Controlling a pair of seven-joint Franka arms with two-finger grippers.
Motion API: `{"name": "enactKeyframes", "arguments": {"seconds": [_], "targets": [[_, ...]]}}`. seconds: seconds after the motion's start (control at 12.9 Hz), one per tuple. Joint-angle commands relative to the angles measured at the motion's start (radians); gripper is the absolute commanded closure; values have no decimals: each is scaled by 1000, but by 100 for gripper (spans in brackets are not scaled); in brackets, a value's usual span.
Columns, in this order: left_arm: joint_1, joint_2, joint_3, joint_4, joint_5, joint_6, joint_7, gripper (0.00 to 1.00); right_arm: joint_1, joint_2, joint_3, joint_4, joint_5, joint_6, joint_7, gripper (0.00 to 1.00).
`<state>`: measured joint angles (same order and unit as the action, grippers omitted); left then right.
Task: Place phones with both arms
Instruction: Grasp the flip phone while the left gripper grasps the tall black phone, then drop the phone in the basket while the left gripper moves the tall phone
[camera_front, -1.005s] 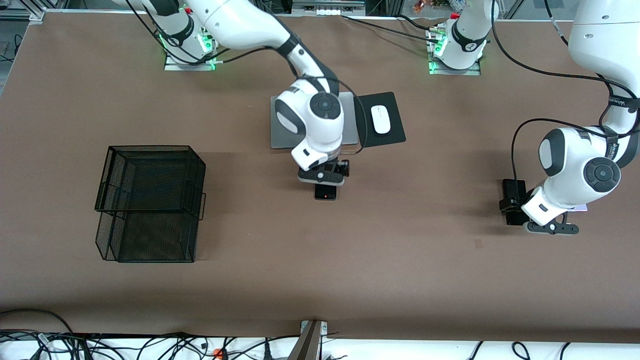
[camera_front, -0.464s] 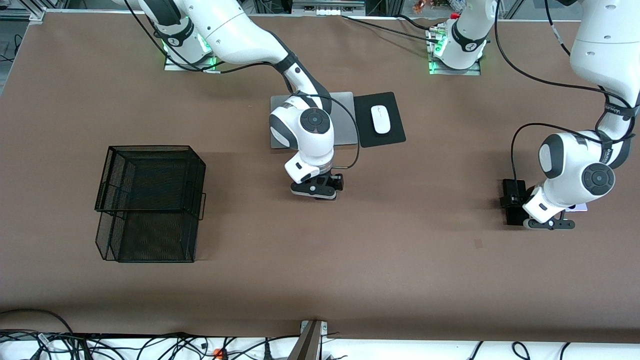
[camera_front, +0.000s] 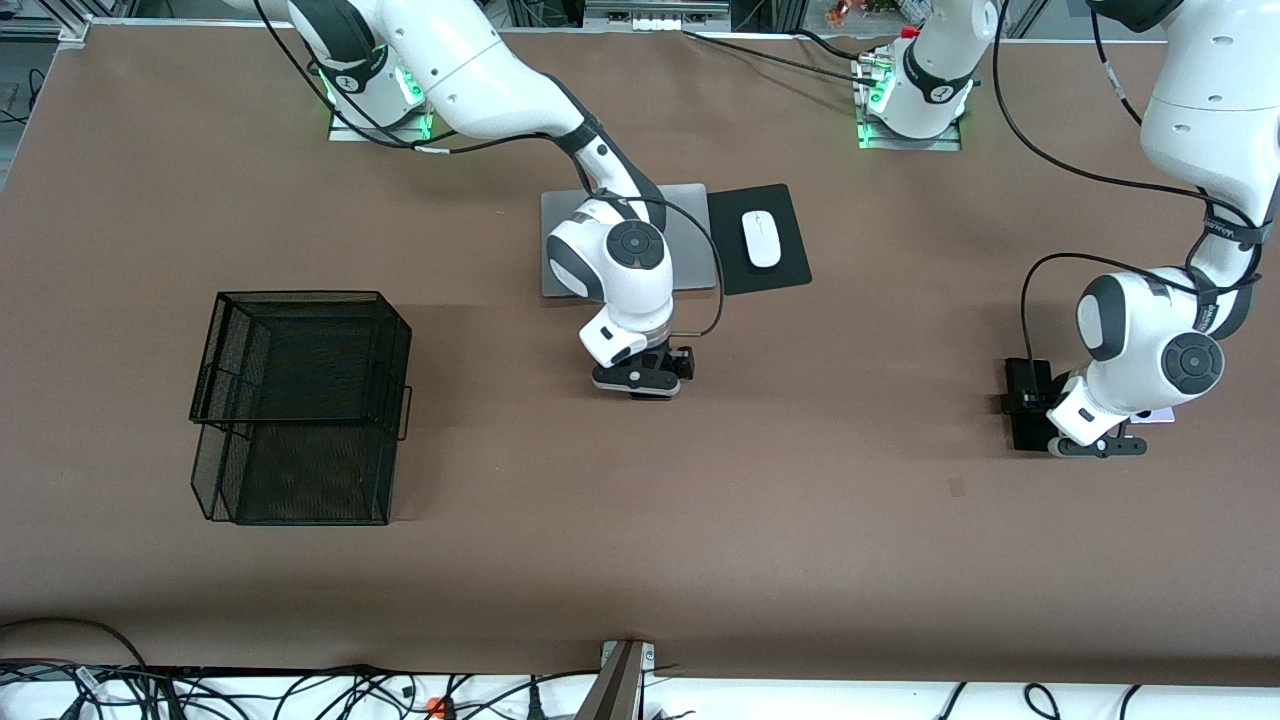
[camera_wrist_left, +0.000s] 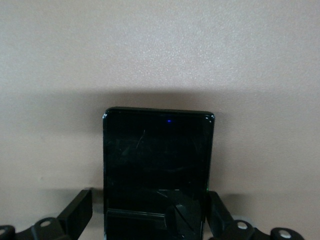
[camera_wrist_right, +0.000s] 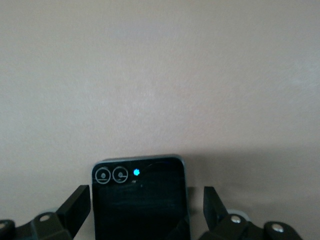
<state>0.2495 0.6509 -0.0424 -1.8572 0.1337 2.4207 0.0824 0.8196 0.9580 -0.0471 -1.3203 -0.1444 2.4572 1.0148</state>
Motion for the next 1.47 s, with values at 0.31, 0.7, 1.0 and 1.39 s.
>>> {"name": "enactKeyframes", "arguments": {"seconds": [0.31, 0.7, 1.0, 1.39], "targets": [[8, -5, -11, 9, 6, -6, 3, 82, 9, 21, 6, 27, -18, 0, -5, 44], [-4, -68, -37, 59, 3, -199, -7, 81, 9, 1, 6, 29, -12, -18, -13, 100], [-4, -86, -117, 225, 1, -481, -13, 80, -3, -68, 3, 75, -9, -183, -18, 100], [-12, -86, -287, 375, 1, -727, -177, 80, -89, -255, 1, 84, 47, -449, -190, 100]]}}
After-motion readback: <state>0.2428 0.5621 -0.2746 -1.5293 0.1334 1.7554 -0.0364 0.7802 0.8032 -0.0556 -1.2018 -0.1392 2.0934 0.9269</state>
